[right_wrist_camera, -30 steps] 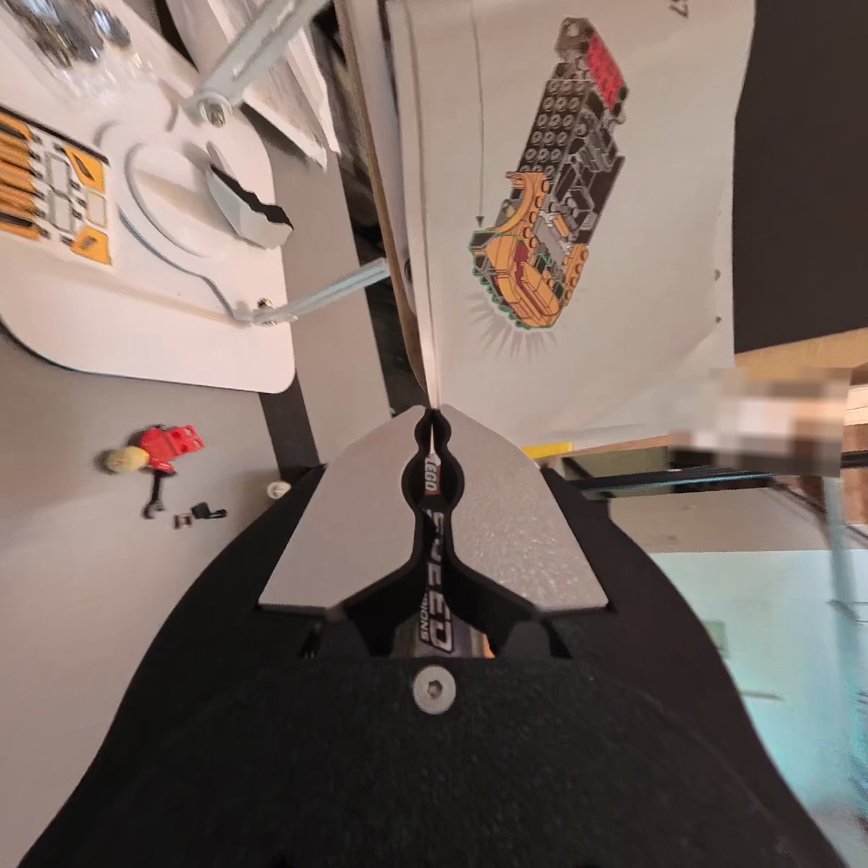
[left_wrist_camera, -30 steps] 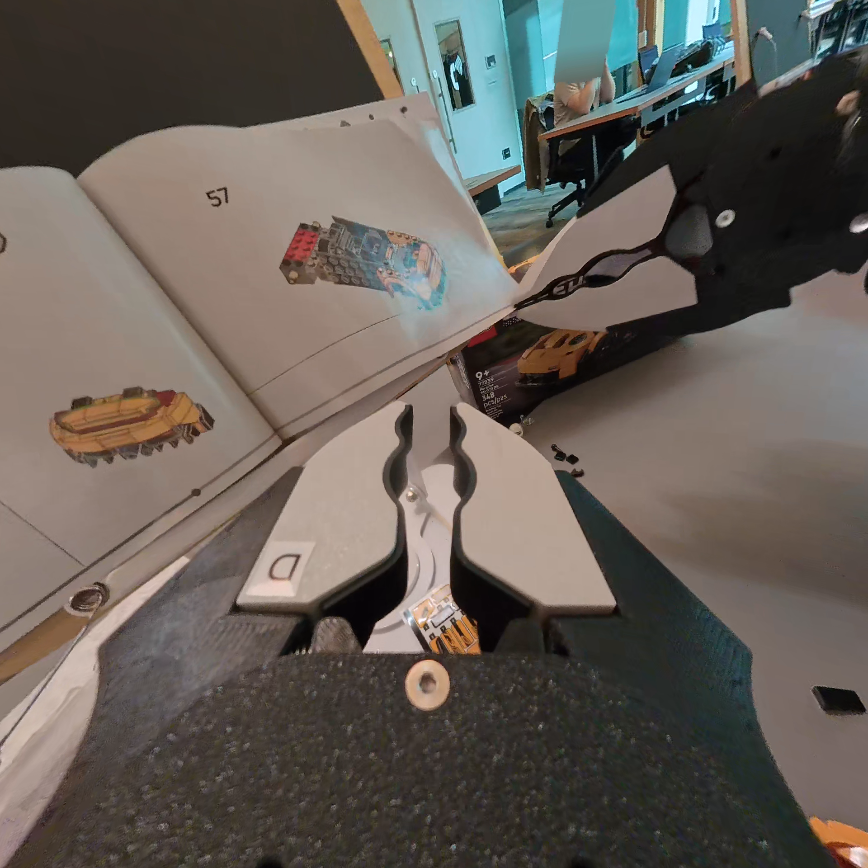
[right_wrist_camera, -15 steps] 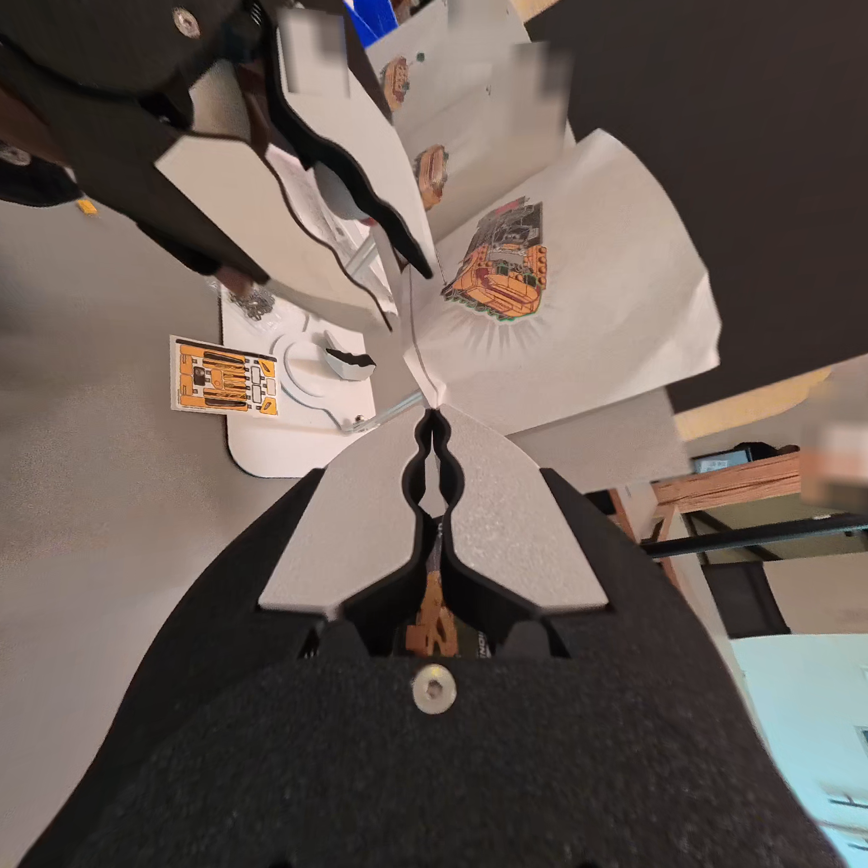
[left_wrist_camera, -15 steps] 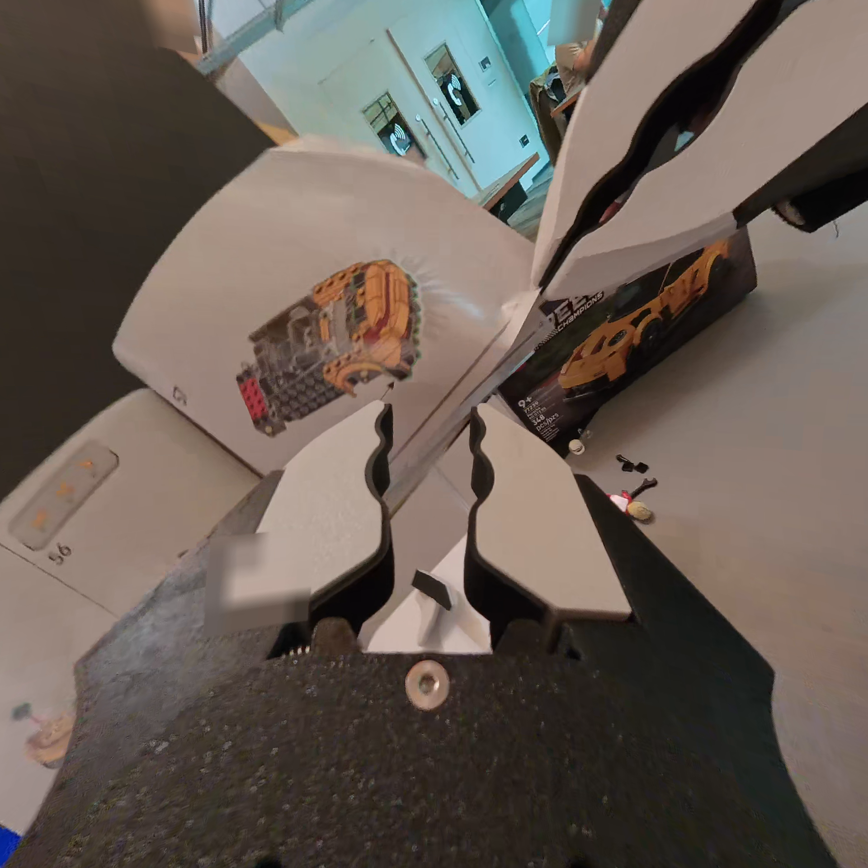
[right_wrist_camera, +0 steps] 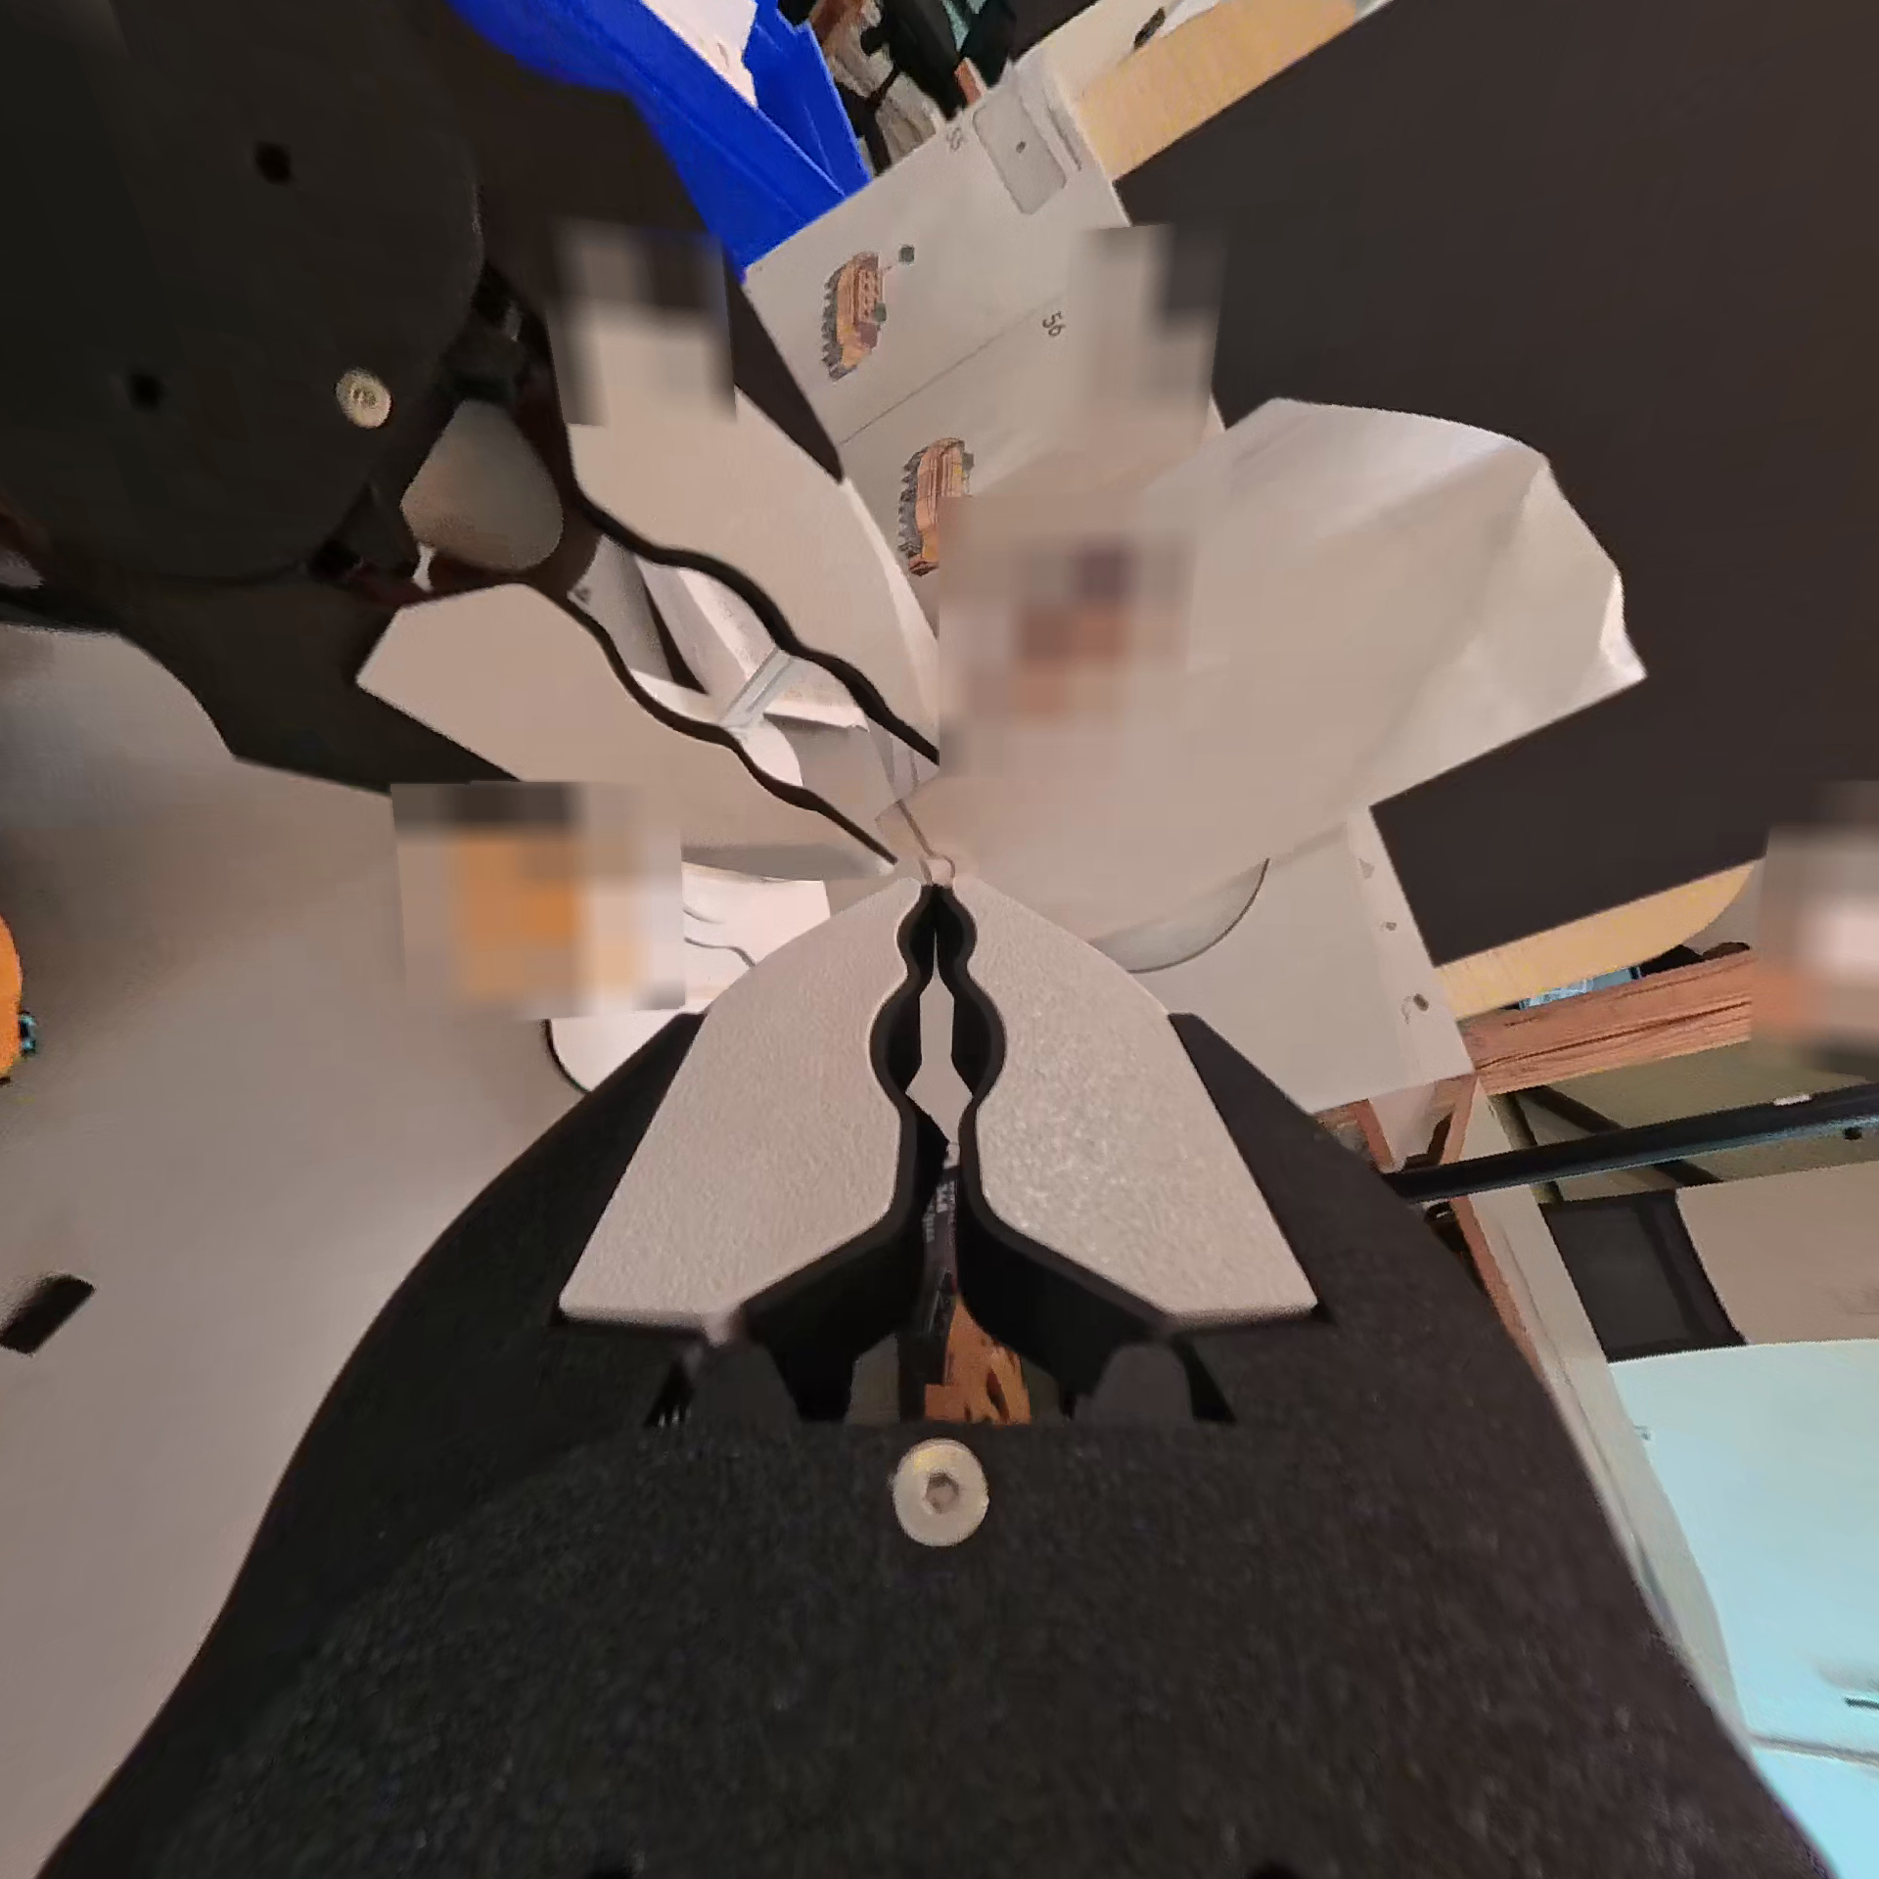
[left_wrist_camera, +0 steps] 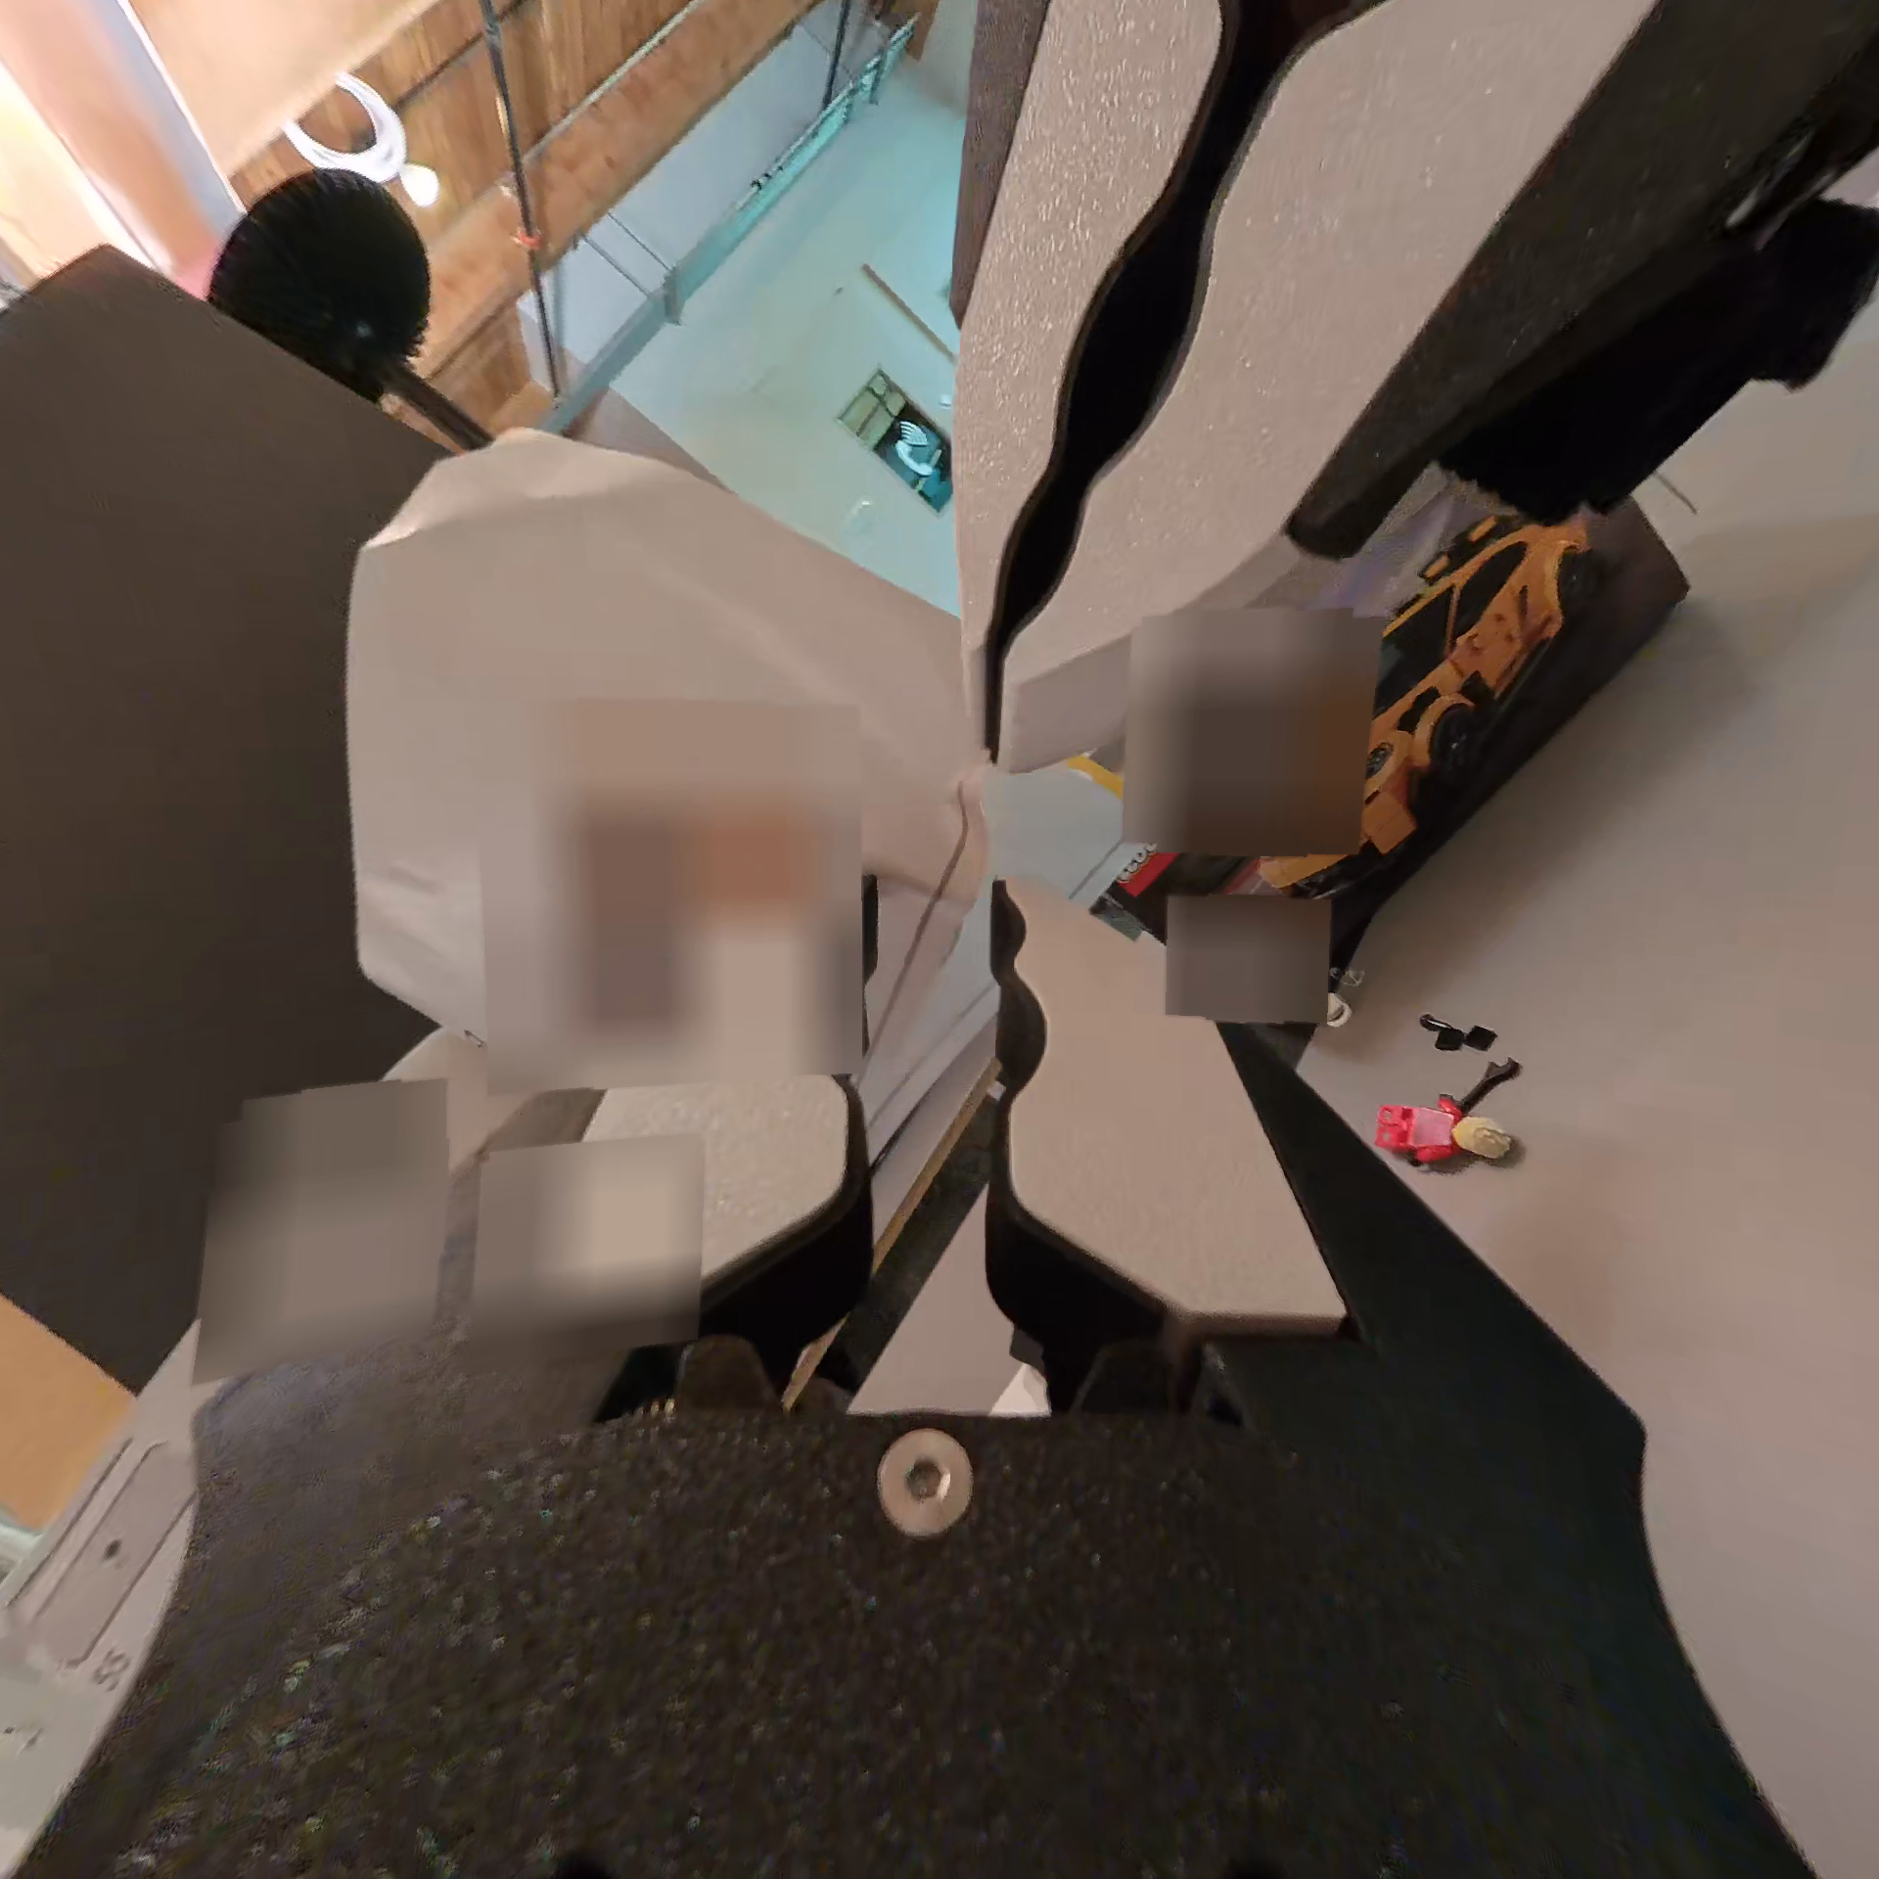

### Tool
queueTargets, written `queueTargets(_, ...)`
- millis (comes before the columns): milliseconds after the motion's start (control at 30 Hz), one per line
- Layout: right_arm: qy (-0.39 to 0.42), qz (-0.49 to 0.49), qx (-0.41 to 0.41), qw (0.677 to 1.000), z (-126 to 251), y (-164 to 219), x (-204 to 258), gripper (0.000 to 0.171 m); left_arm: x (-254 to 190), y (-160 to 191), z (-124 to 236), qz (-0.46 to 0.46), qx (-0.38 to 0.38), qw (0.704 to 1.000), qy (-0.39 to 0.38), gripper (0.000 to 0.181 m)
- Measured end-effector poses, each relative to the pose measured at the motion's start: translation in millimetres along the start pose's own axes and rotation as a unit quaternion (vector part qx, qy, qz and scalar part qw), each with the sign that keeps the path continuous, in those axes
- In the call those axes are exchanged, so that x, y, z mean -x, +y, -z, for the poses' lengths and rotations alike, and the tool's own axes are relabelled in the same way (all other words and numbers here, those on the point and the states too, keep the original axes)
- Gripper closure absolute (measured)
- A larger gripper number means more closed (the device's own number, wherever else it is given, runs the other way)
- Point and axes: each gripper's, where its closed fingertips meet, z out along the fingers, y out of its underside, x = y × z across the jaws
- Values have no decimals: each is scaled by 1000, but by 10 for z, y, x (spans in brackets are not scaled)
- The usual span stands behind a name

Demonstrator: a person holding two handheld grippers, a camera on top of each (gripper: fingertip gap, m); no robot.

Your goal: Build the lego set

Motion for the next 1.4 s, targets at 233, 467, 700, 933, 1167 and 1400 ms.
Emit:
queueTargets(233, 12, -55, -38, 998, 48, -230, 14, 171, 112, -27, 100, 21, -18, 998, -49, 180)
queueTargets(467, 40, -90, -144, 985, 287, -470, -23, 163, 423, 184, 354, 167, -24, 984, -59, 180)
queueTargets(700, 53, -103, -47, 992, -110, 125, 9, 162, 738, 723, 657, 422, -28, 905, -43, 180)
queueTargets(933, 102, -92, 12, 990, -643, 346, -146, 164, 875, 1303, 755, 592, -32, 804, -45, 180)
queueTargets(1167, 140, -64, 59, 986, -976, 419, -294, 164, 1047, 1701, 756, 644, -42, 762, -51, 180)
queueTargets(1400, 160, -58, 85, 982, -923, 654, -457, 165, 1109, 1831, 740, 648, -44, 759, -47, 180)
